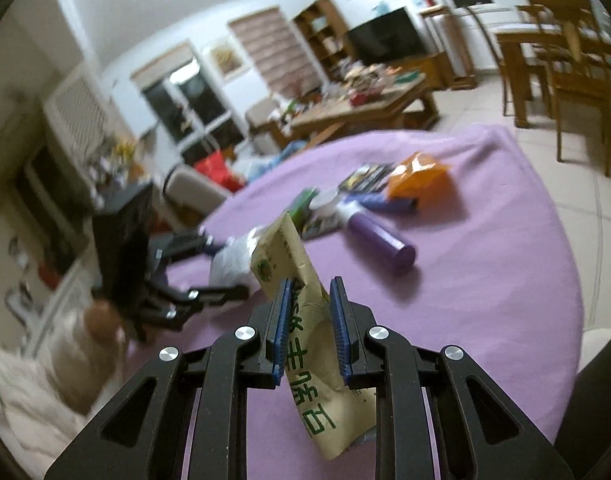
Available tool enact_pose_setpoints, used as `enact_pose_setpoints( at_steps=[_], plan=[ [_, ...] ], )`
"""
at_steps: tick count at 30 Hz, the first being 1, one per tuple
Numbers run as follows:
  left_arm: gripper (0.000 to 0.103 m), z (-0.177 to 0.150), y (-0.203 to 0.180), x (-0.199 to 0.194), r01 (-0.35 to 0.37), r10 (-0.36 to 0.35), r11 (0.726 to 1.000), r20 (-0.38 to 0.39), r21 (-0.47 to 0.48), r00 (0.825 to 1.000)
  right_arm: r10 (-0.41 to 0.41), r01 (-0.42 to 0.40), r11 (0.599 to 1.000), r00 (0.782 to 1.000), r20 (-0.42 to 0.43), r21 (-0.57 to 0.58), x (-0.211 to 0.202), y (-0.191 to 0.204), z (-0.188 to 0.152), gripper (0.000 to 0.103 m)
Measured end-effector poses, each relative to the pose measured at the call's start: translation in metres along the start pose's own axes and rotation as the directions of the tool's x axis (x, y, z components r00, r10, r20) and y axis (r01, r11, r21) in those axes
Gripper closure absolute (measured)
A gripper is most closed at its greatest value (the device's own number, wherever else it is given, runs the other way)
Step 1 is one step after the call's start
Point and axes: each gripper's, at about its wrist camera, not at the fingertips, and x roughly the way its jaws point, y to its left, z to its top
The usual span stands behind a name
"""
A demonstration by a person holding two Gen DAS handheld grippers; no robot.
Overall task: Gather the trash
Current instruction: 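Carry the foil packet and paper bag to the bin and release both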
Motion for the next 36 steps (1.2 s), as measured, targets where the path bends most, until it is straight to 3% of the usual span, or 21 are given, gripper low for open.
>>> enact_pose_setpoints(
  at_steps=[6,10,15,21,28,31,36],
  plan=[
    [0.038,0.024,-0.036,-0.024,0.025,-0.022,0.999,0.132,-0.022,0.991,-0.033,0.021,0.998,0.982,0.184,0.068,-0.039,-0.011,0.008,0.083],
    [0.038,0.053,-0.072,-0.02,0.06,-0.058,0.998,0.202,0.0,0.978,-0.119,0.088,0.99,0.942,0.315,0.111,-0.084,-0.025,0.007,0.083],
    [0.038,0.094,-0.13,0.011,0.084,-0.092,0.995,0.23,0.045,0.969,-0.272,0.21,0.96,0.853,0.445,0.185,-0.148,-0.051,-0.006,0.083],
    [0.038,0.133,-0.197,0.056,0.155,-0.169,0.985,0.229,0.078,0.959,-0.461,0.33,0.885,0.722,0.515,0.329,-0.22,-0.098,-0.036,0.083],
    [0.038,0.156,-0.253,0.094,0.214,-0.241,0.967,0.224,0.136,0.944,-0.581,0.396,0.812,0.619,0.528,0.43,-0.271,-0.14,-0.073,0.083],
    [0.038,0.159,-0.266,0.105,0.225,-0.254,0.963,0.22,0.146,0.942,-0.606,0.406,0.793,0.6,0.522,0.453,-0.282,-0.154,-0.085,0.083],
    [0.038,0.161,-0.276,0.121,0.227,-0.254,0.963,0.204,0.146,0.945,-0.62,0.404,0.781,0.599,0.508,0.477,-0.284,-0.175,-0.1,0.083]
  ],
)
